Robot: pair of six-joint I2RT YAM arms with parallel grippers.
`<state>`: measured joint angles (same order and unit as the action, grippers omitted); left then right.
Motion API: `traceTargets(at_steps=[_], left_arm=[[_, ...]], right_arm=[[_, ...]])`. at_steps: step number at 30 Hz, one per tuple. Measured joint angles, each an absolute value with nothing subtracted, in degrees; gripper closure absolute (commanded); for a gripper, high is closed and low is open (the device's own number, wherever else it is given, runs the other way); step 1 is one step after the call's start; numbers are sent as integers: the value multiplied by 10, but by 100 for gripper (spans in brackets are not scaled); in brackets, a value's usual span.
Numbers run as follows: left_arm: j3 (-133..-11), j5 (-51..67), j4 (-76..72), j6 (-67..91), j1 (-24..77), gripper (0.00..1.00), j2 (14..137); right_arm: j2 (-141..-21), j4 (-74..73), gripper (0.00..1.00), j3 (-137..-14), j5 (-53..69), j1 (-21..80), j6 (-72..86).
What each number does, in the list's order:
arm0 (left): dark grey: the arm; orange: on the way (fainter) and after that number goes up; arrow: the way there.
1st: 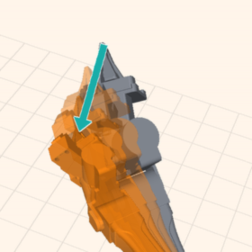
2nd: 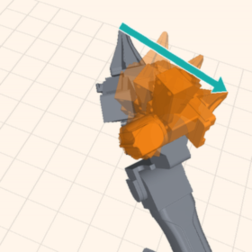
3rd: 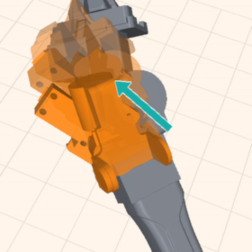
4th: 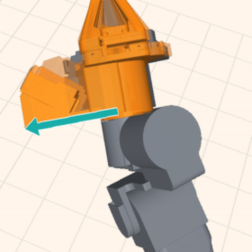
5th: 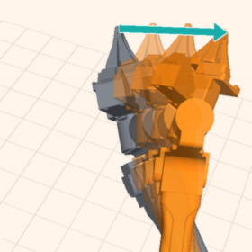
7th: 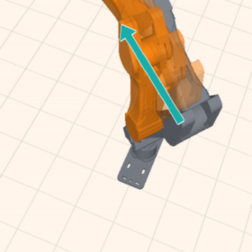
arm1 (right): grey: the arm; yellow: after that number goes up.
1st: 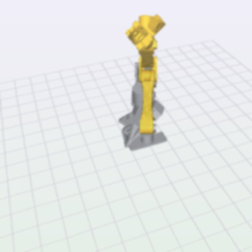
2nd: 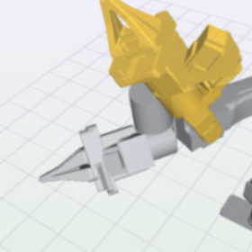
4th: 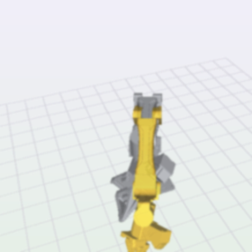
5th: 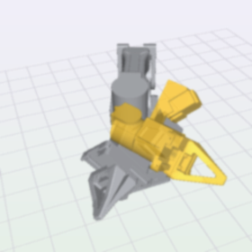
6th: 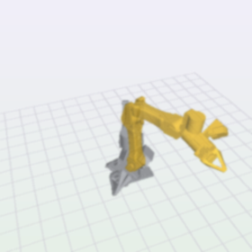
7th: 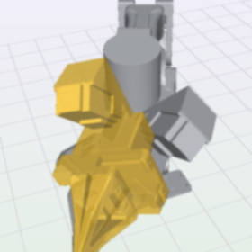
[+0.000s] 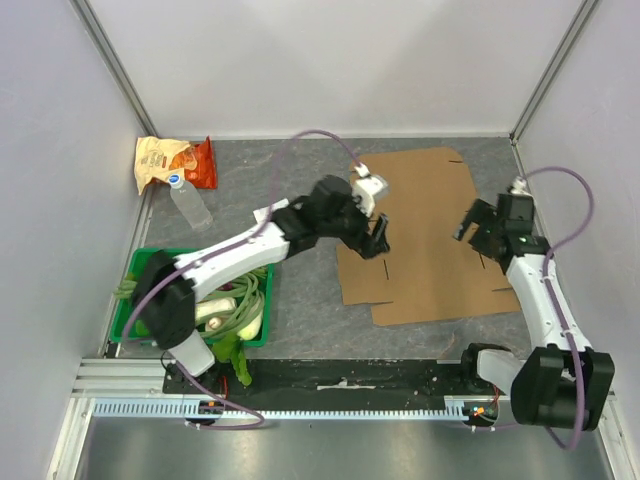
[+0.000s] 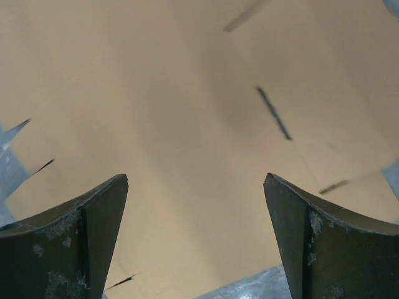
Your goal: Fold the paper box
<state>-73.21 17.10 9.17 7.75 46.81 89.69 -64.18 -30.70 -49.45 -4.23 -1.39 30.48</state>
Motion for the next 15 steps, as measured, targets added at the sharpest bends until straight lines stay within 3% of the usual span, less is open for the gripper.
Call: traceTargets(at_steps=[4,7,12,15], left_arm=[[-768,172,147,93,502,20,1006],[-770,166,183,119,501,19,1042],[-736,160,175,179,496,16,1022],[-626,165,113,247,495,16,957]], right_arm=[[-647,-309,2,-453,6,-121,315],[-666,-296,2,-430,56,-130,316],[-651,-272,2,-369,110,-108,321],[-641,-243,2,-332,143,-96,331]])
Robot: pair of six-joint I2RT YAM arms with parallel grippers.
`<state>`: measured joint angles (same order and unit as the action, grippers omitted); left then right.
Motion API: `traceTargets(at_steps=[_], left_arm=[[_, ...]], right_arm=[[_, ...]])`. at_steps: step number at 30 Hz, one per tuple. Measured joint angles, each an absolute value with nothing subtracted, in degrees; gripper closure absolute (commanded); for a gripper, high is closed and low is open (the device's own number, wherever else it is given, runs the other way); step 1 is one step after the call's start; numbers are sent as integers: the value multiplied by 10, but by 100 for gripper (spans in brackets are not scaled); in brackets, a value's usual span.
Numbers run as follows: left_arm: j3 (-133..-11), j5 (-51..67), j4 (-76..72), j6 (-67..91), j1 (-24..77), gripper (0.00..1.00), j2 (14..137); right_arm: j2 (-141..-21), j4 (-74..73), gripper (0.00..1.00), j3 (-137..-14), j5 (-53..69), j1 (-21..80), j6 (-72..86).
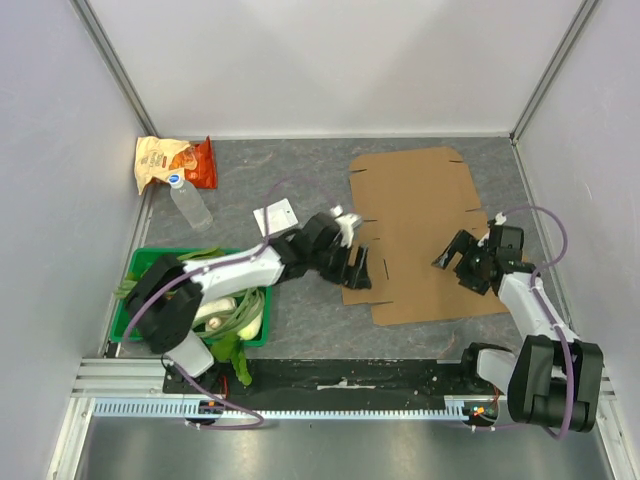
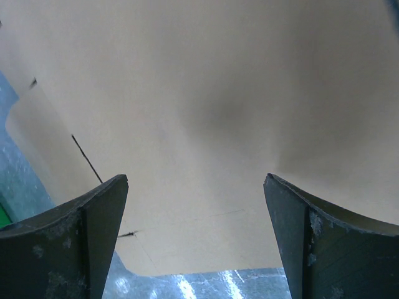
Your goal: Fold the paper box
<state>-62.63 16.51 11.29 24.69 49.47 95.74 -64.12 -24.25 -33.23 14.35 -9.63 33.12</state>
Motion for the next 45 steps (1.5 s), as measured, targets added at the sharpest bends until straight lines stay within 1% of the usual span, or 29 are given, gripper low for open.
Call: traceTargets(at_steps=[4,6,8,9,11,12,13,15,18,19,21,24,26,29,31,34,38,42,45], left_arm=[[-436,165,-1,354,496,19,844],[-357,155,-42,392,497,20,789],[-308,143,-58,413,499,20,737],[-291,132,-61,417,499,20,707],[-272,115,-61,418,500,12,631],[-268,105,-62,417,500,11,588],[-268,99,-62,416,500,12,547],[-270,85,-61,416,499,15,487],[-278,81,-58,418,497,16,459],[-276,81,-58,422,496,18,457],[-262,81,-62,435,496,19,458],[-227,83,-69,463,496,23,460],[-206,90,-78,492,496,24,475],[-198,99,-101,536,496,23,524],[-198,103,-122,572,496,21,573],[-196,106,-158,633,498,22,646],[-191,90,-227,722,514,23,733],[-190,41,-289,804,560,24,809],[-182,-38,-336,861,615,24,839]], right_arm=[[-625,-208,2,-287,175,-60,349],[-599,-200,2,-281,161,14,351],[-576,-192,2,-288,144,99,343],[-568,-193,2,-300,113,159,335],[-570,-192,3,-322,67,248,321],[-576,-192,3,-331,49,280,315],[-594,-193,6,-346,22,324,313],[-647,-191,9,-370,0,376,318],[-694,-174,12,-369,-13,426,356],[-697,-169,12,-362,-25,451,376],[-697,-168,12,-360,-50,500,404],[-728,-182,16,-393,-106,564,432],[-758,-188,16,-418,-127,573,457],[-757,-195,16,-413,-158,573,511],[-714,-207,16,-385,-190,572,555],[-599,-237,16,-341,-231,561,600],[-484,-271,16,-327,-265,509,621],[-441,-295,16,-327,-283,494,621],[-432,-306,16,-326,-284,494,620]])
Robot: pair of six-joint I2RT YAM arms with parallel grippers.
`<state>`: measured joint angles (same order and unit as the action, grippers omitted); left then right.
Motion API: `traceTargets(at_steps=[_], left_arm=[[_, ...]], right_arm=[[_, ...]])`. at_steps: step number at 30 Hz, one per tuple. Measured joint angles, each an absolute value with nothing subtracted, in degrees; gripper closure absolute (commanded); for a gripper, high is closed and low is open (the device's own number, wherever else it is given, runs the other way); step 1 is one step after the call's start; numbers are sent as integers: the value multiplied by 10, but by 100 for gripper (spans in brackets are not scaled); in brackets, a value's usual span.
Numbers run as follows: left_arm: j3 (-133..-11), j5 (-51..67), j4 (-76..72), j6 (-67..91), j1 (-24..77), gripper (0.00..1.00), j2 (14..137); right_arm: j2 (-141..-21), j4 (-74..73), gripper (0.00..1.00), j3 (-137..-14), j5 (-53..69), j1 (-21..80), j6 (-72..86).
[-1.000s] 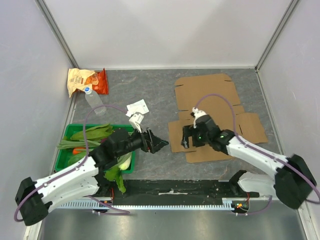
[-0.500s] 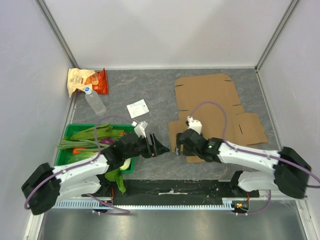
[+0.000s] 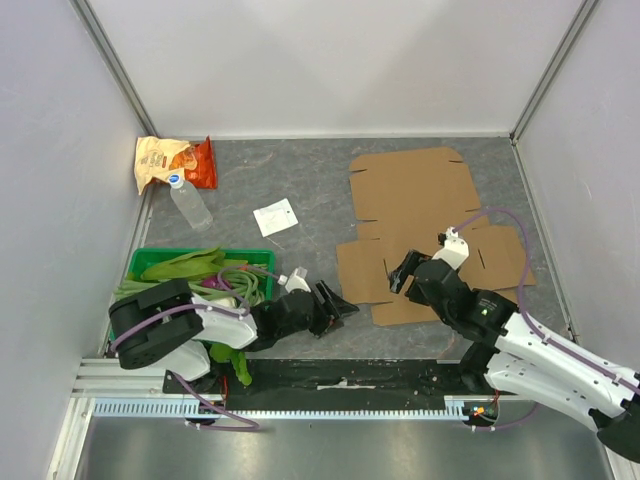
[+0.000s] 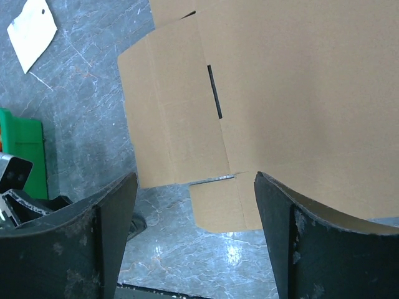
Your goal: Fold the paper box
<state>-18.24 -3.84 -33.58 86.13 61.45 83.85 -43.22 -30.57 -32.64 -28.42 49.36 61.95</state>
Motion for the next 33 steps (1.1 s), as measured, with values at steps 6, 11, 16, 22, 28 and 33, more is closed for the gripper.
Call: traceTargets(at_steps=[6,11,16,22,28,33], left_arm=[[-189,-156,-451,945,674,26,927],[-222,-239,-589,1003,703,27,1045],[-249,-300,-634,1013,719,34,1098],[-271,-337,-611,1024,719,47,1114],[-289,-381,-647,1032,719,53,1160],[-291,-405,-683,1031,718,56,1181]], right_arm=[[-424,-316,16,-326,-286,494,608],[-397,-324,15,-326,-299,493,595],[-365,-347,15,-331,-315,493,579],[-335,-376,14,-354,-332,493,565],[-314,-400,14,-366,-336,493,559],[-310,-417,14,-367,-335,493,559]])
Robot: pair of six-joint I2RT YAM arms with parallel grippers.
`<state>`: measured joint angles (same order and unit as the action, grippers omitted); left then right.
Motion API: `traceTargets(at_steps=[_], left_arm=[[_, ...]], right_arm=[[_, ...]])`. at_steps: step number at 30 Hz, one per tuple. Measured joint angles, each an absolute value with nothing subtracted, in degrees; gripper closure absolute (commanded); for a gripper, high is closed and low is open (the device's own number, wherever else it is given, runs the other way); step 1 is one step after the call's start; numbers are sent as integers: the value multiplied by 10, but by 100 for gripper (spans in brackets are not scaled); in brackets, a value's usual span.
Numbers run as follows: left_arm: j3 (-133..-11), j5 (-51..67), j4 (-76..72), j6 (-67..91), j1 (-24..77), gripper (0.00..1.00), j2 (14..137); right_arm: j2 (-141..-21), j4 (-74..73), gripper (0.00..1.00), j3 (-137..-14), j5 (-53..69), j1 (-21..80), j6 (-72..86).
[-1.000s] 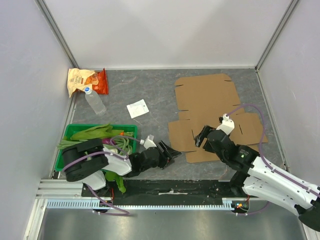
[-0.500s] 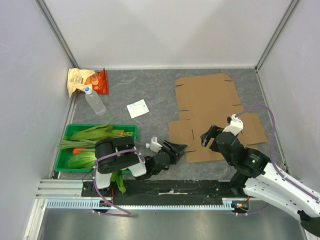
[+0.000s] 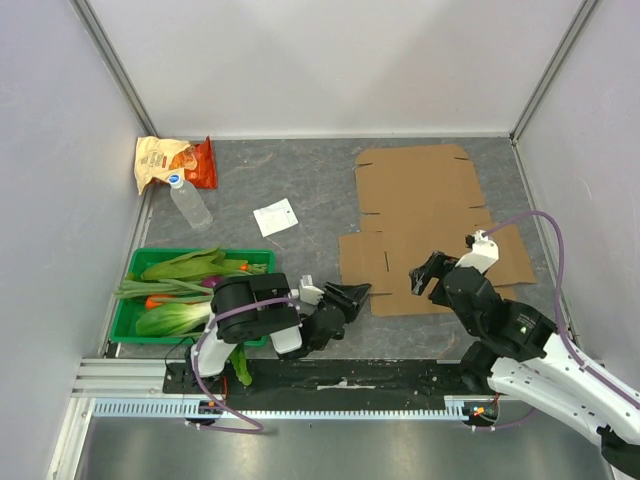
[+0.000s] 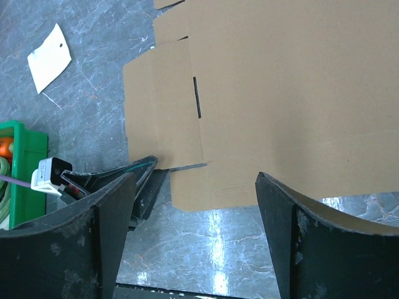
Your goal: Fold the paper box
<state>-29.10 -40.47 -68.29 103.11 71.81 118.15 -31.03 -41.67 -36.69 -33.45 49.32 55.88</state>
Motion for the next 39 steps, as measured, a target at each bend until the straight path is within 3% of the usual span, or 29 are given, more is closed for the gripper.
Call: traceTargets(at_steps=[9,16,25,32,39], left_arm=[[-289,-415,-777,987,709,98,1232],[-258,-372,-777,913,660,98,1195],[-229,-337,-715,811,634,98,975],[-269,-312,-504,747,614,98,809],[-329,-265,-346,699,566,98,724]], right_arm=[[-319,-425,14,-367,-323,493,554],[-399,-426,10,-379,-303,493,489],[-485,-378,14,-424,-289,504,348],[-523,-318,10,-446,-351,645,241],[-598,-295,8,-493,-463,779,136]])
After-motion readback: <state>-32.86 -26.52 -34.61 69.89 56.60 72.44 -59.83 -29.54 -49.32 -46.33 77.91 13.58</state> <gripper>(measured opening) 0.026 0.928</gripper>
